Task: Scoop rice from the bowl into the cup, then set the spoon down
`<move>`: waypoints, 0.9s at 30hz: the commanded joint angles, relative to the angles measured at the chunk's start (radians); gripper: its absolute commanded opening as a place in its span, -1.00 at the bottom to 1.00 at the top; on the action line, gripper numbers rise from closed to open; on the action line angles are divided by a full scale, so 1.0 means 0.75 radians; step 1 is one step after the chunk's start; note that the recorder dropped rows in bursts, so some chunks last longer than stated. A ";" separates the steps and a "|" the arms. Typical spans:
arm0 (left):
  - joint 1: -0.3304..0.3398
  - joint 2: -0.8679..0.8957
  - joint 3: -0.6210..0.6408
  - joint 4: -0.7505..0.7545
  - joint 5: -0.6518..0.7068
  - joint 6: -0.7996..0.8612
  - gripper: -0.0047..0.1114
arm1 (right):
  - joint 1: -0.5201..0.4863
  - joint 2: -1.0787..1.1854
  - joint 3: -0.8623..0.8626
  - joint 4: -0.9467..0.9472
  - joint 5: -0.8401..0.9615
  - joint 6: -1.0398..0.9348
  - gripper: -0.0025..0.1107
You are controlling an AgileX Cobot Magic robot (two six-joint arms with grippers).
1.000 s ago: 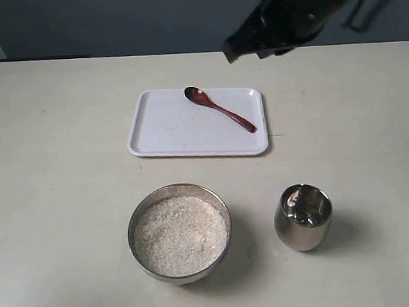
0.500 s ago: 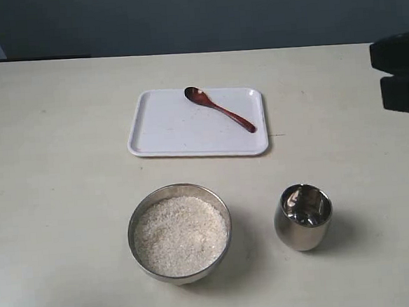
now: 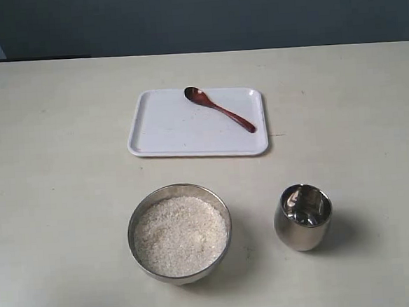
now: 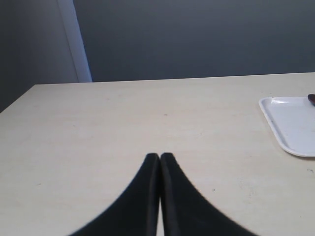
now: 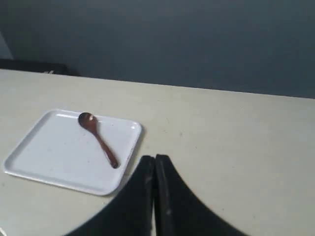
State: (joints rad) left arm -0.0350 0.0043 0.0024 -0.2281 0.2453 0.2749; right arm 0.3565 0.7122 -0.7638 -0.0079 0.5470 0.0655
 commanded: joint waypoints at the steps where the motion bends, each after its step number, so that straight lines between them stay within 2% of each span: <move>1: 0.004 -0.006 -0.003 0.008 -0.014 -0.004 -0.91 | -0.162 -0.085 0.144 0.220 -0.109 -0.231 -0.96; 4: 0.004 -0.006 -0.003 0.008 -0.014 -0.004 -0.91 | -0.270 -0.185 0.307 0.359 -0.161 -0.358 -0.96; 14: 0.004 -0.006 -0.003 0.008 -0.014 -0.004 -0.91 | -0.554 -0.646 0.716 0.381 -0.224 -0.365 -0.96; 21: 0.004 -0.006 -0.003 0.008 -0.014 -0.004 -0.91 | -0.658 -0.930 0.857 0.386 -0.215 -0.367 -0.96; 27: 0.004 -0.006 -0.003 0.008 -0.014 -0.004 -0.91 | -0.689 -0.950 0.893 0.409 -0.177 -0.367 -0.96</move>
State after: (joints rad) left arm -0.0350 0.0043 0.0024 -0.2281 0.2453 0.2749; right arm -0.1521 0.0062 -0.1015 0.2941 0.4063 -0.2043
